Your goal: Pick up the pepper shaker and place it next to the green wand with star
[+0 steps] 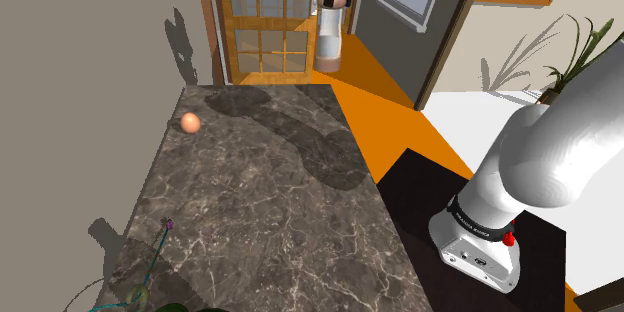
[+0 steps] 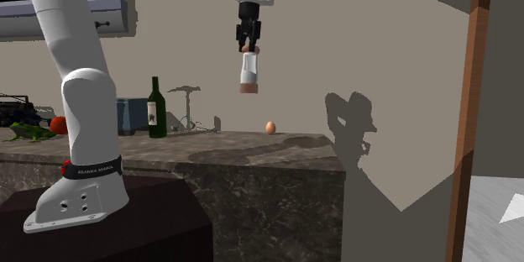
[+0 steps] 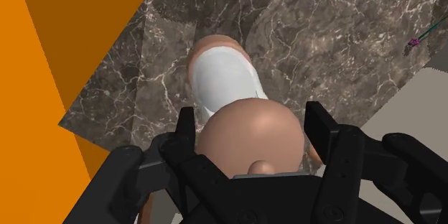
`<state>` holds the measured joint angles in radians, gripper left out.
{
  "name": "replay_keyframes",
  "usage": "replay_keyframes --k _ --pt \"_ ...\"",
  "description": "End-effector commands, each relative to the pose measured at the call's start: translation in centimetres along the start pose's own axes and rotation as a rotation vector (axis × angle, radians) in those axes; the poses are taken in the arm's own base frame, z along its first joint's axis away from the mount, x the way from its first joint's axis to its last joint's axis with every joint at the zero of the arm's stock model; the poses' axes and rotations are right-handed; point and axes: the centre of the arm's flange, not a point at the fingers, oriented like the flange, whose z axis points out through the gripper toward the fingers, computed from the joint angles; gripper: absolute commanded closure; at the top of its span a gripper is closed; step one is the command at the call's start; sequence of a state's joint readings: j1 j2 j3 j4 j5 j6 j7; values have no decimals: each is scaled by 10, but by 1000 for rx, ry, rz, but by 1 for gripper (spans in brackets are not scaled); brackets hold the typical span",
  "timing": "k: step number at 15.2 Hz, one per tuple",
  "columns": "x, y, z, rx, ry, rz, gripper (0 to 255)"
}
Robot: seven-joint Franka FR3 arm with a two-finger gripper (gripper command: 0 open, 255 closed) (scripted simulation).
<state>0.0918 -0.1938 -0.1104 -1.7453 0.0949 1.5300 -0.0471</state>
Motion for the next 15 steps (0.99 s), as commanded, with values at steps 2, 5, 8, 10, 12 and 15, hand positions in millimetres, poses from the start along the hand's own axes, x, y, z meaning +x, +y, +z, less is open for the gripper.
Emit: replay_keyframes --k 2,5,8,10,12,15 --pt "10 -39 12 0 0 1 255" --pt "18 -76 24 0 0 1 255" --pt "26 -113 35 0 0 1 255" --pt "32 -137 43 0 0 1 255" --pt "38 -162 51 0 0 1 255" --pt "46 -199 63 0 0 1 255"
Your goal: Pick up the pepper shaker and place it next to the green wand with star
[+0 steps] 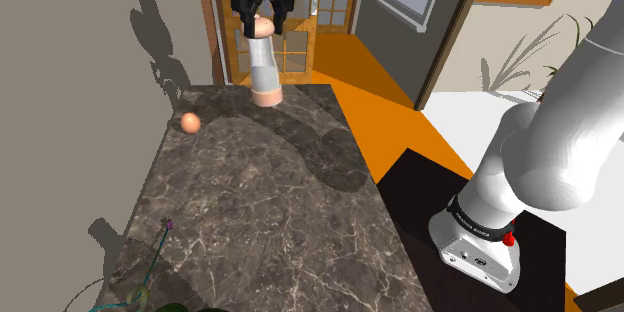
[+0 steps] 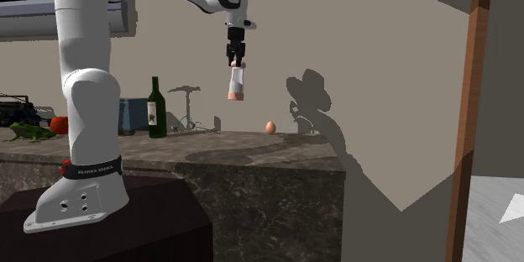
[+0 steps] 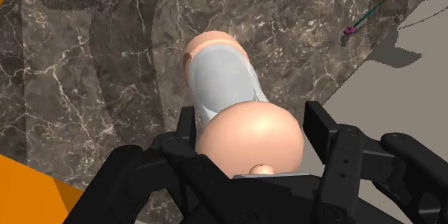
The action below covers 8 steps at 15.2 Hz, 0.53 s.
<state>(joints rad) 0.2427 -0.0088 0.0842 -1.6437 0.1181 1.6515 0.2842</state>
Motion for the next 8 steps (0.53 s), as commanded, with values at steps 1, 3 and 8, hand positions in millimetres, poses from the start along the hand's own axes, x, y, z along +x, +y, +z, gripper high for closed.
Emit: replay_keyframes --k 1,3,8 --pt "5 -23 8 1 1 2 255" --pt "11 -48 15 1 1 2 255" --pt "25 -110 35 1 1 2 255"
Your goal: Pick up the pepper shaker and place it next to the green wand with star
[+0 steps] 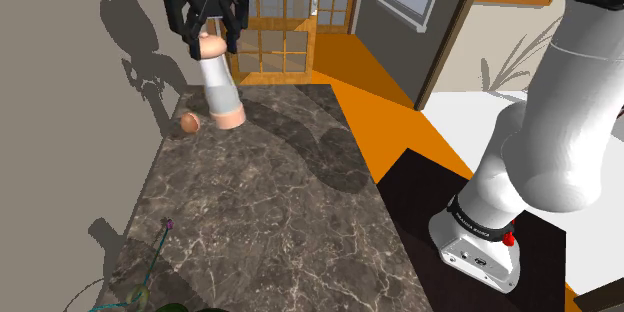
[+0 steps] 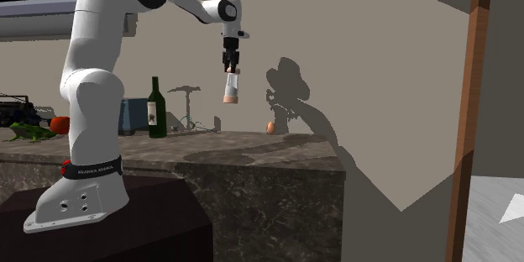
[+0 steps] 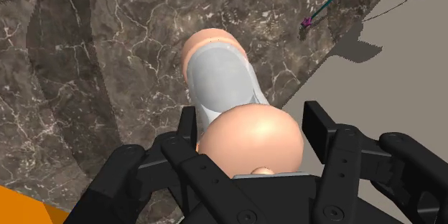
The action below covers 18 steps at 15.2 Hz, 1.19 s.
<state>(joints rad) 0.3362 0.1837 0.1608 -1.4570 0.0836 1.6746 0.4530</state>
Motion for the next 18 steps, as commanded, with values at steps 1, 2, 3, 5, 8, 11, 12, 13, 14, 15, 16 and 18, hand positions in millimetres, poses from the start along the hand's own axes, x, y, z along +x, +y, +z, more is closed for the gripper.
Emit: replay_keyframes --k 1,2,3,5,8,11,12,13,14,15,16,18 --pt "4 -22 7 1 1 1 255" --pt "7 -34 11 1 1 1 255" --pt "10 -46 15 1 1 1 255" --pt "15 -71 22 1 1 1 255" --pt "24 -108 34 1 1 1 255" --pt "27 -122 50 1 1 1 255" --pt "28 -122 55 1 1 1 255" --pt "28 -121 60 1 1 1 255" --pt "28 -121 65 1 1 1 255" --pt "28 -120 71 1 1 1 255" --pt "28 -119 76 1 1 1 255" --pt "28 -118 86 1 1 1 255"
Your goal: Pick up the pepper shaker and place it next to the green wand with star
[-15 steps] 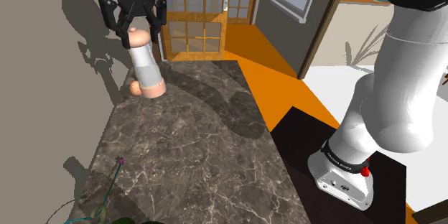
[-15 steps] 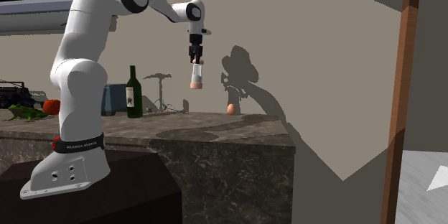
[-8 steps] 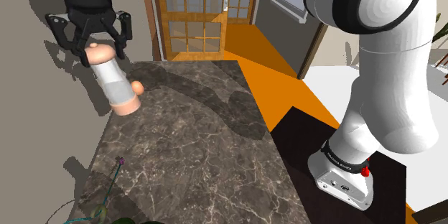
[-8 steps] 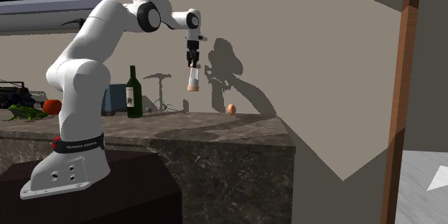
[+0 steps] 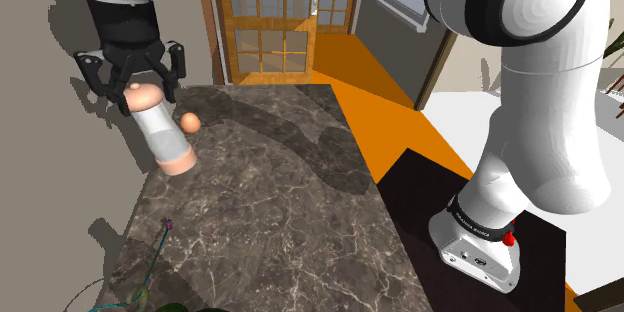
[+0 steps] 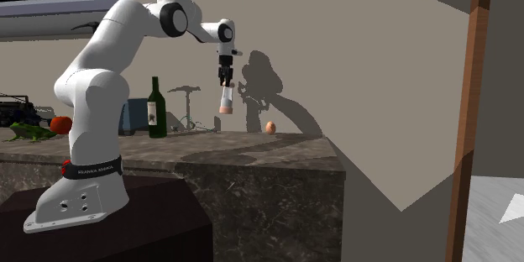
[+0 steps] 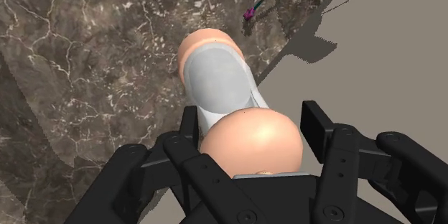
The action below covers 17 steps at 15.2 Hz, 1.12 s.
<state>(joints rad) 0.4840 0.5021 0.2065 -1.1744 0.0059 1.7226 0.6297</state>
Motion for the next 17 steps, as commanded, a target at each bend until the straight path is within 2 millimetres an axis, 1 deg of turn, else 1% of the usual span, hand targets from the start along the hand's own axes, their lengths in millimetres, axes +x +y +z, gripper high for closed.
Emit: replay_keyframes --k 1,17 --pt "1 1 10 0 1 0 255" --pt "2 11 94 0 1 0 255"
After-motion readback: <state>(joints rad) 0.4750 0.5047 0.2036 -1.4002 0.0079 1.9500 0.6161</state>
